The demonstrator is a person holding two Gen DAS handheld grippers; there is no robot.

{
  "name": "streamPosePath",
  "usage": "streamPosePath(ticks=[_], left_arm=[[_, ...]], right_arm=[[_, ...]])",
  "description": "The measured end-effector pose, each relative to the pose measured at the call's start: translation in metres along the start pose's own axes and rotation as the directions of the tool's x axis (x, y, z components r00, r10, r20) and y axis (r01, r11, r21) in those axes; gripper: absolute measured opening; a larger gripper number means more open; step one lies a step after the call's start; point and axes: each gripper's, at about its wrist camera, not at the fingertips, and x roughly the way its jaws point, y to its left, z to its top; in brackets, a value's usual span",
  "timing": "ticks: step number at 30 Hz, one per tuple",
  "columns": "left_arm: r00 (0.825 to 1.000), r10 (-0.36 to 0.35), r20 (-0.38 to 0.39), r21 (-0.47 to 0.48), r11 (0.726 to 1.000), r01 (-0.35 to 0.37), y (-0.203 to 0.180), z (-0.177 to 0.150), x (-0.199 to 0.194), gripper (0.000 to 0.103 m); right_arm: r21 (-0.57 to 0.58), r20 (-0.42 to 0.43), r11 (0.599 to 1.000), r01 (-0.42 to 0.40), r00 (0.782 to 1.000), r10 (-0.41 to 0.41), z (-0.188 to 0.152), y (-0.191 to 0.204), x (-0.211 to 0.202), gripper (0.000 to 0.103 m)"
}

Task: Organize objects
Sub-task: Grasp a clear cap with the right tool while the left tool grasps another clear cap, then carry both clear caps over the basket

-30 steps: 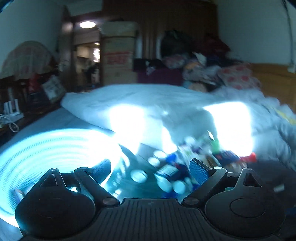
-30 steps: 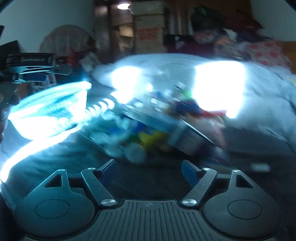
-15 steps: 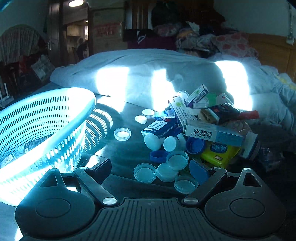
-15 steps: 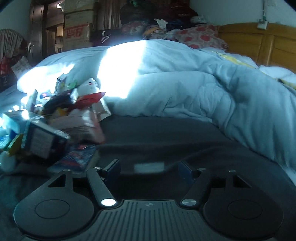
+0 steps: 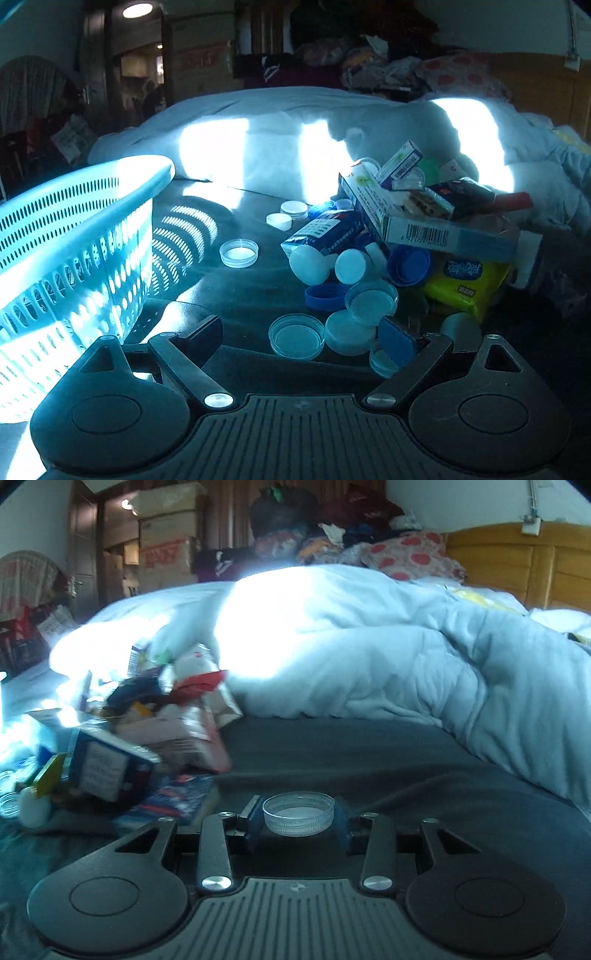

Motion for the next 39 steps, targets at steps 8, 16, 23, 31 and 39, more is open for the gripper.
streamPosePath(ticks=[8,16,23,31,39], left_arm=[[0.999,-0.021,-0.040,0.018,1.000,0.021,0.009,-0.003,0.030,0.080],[0.997,-0.056,-0.060,0.064,0.996,0.060,0.014,0.001,0.025,0.052],[0.992,-0.085,-0.095,0.093,0.991,0.094,0.011,-0.003,0.030,0.051],[0.993,-0.079,-0.084,0.039,0.996,0.083,0.012,0.002,0.044,0.044],[0.997,-0.071,-0.013,-0.094,0.993,0.069,0.018,0.014,0.012,0.040]], right_arm=[[0.004,-0.009,1.000,-0.018,1.000,0.018,-0.008,0.005,-0.003,0.043],[0.019,-0.015,1.000,-0.010,1.000,0.011,-0.015,0.005,0.002,0.043],[0.020,-0.017,1.000,-0.013,1.000,0.013,-0.017,0.005,0.006,0.043],[0.024,-0.014,1.000,-0.017,1.000,0.018,-0.018,0.004,0.008,0.043],[0.013,0.043,0.999,-0.030,0.999,0.030,-0.008,0.009,-0.007,0.043]])
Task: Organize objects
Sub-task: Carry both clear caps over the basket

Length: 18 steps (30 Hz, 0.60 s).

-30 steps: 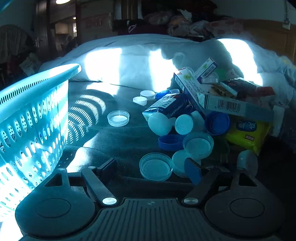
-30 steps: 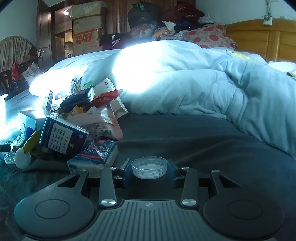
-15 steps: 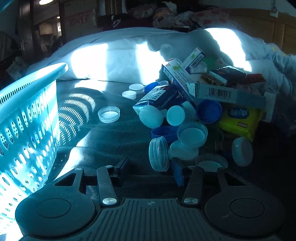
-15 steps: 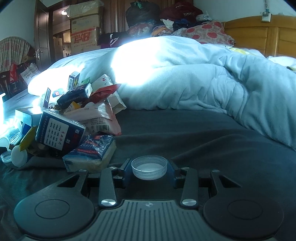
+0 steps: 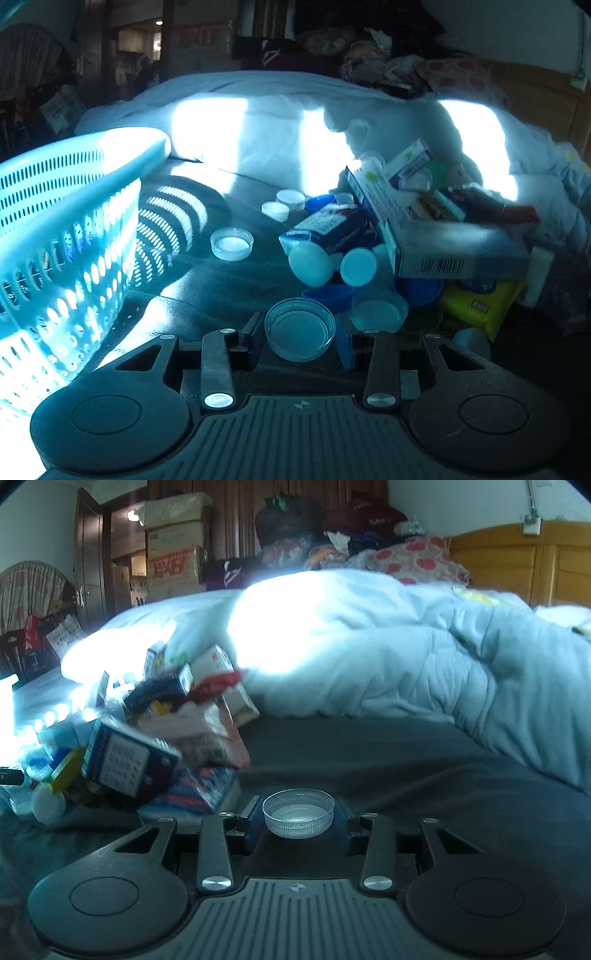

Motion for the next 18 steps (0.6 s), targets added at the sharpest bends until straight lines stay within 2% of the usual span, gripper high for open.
streamPosePath(ticks=[5,8,9,11,14,16,18], left_arm=[[0.991,0.075,0.108,-0.085,0.994,-0.066,0.014,0.036,-0.056,0.040],[0.974,0.151,0.168,-0.085,0.987,-0.138,0.028,0.058,-0.090,0.041],[0.971,0.148,0.189,-0.099,0.986,-0.131,0.035,0.065,-0.101,0.040],[0.952,0.211,0.223,-0.130,0.974,-0.185,0.049,0.077,-0.122,0.040],[0.930,0.263,0.257,-0.179,0.959,-0.222,0.076,0.090,-0.147,0.040],[0.911,0.317,0.263,-0.200,0.942,-0.270,0.093,0.097,-0.158,0.040],[0.900,0.364,0.241,-0.238,0.921,-0.308,0.113,0.103,-0.163,0.040]], right_arm=[[-0.021,0.063,0.997,-0.072,0.995,0.073,0.031,0.025,-0.020,0.043],[-0.083,0.112,0.983,-0.167,0.978,0.175,0.061,0.063,-0.031,0.043],[-0.109,0.129,0.974,-0.199,0.969,0.213,0.071,0.077,-0.034,0.043],[-0.161,0.159,0.948,-0.274,0.941,0.299,0.092,0.110,-0.041,0.043],[-0.224,0.181,0.897,-0.382,0.888,0.423,0.119,0.164,-0.050,0.043],[-0.245,0.173,0.856,-0.454,0.849,0.500,0.135,0.198,-0.054,0.043],[-0.250,0.144,0.811,-0.528,0.808,0.571,0.148,0.235,-0.056,0.043]])
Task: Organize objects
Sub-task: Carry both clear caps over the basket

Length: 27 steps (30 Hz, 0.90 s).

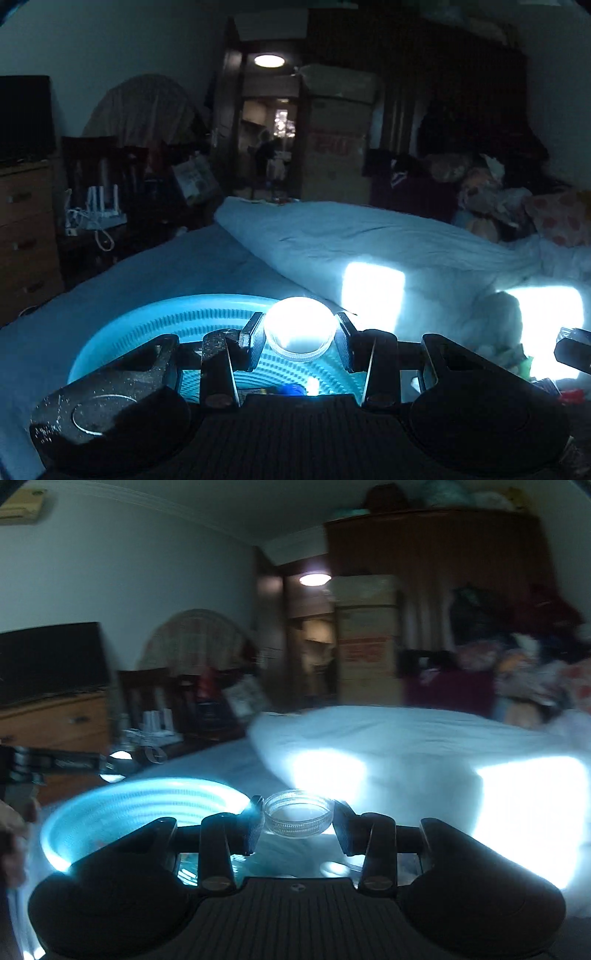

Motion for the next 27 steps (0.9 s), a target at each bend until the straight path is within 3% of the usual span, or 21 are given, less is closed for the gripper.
streamPosePath(ticks=[5,9,17,27], left_arm=[[0.991,0.116,-0.065,-0.049,0.992,-0.119,0.037,0.010,0.018,0.040],[0.984,0.147,-0.102,-0.056,0.987,-0.154,0.058,0.008,0.023,0.040],[0.979,0.163,-0.125,-0.070,0.982,-0.173,0.078,0.006,0.029,0.040],[0.978,0.162,-0.132,-0.066,0.983,-0.172,0.078,0.003,0.039,0.040]], right_arm=[[-0.031,-0.048,0.987,-0.156,0.987,0.154,0.034,0.069,0.053,0.043],[-0.027,-0.096,0.975,-0.223,0.971,0.219,0.052,0.109,0.084,0.043],[-0.022,-0.148,0.968,-0.251,0.958,0.245,0.060,0.140,0.122,0.043],[-0.016,-0.162,0.968,-0.251,0.956,0.246,0.055,0.145,0.138,0.043]])
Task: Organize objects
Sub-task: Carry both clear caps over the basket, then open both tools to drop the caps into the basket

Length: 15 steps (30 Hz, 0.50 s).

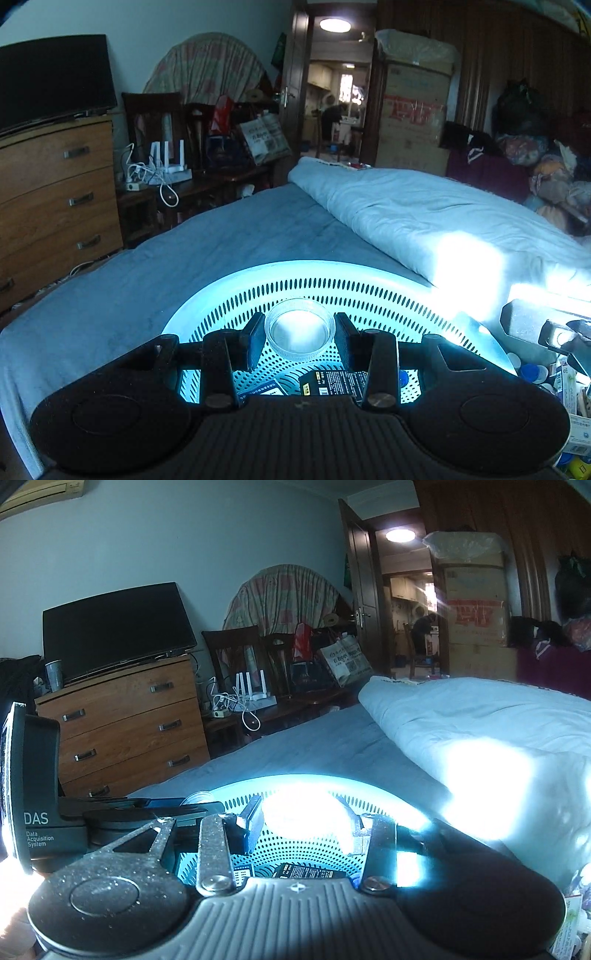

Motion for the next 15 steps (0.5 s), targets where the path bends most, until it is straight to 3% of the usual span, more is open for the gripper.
streamPosePath(ticks=[11,15], left_arm=[[1.000,0.007,-0.005,0.010,1.000,-0.007,-0.004,-0.005,0.004,0.041],[1.000,0.019,-0.004,0.014,1.000,-0.019,-0.001,-0.006,0.007,0.042]], right_arm=[[0.012,-0.010,1.000,0.000,1.000,0.000,-0.008,-0.004,0.012,0.043],[0.014,-0.003,1.000,0.002,1.000,-0.002,-0.010,-0.004,0.014,0.050]])
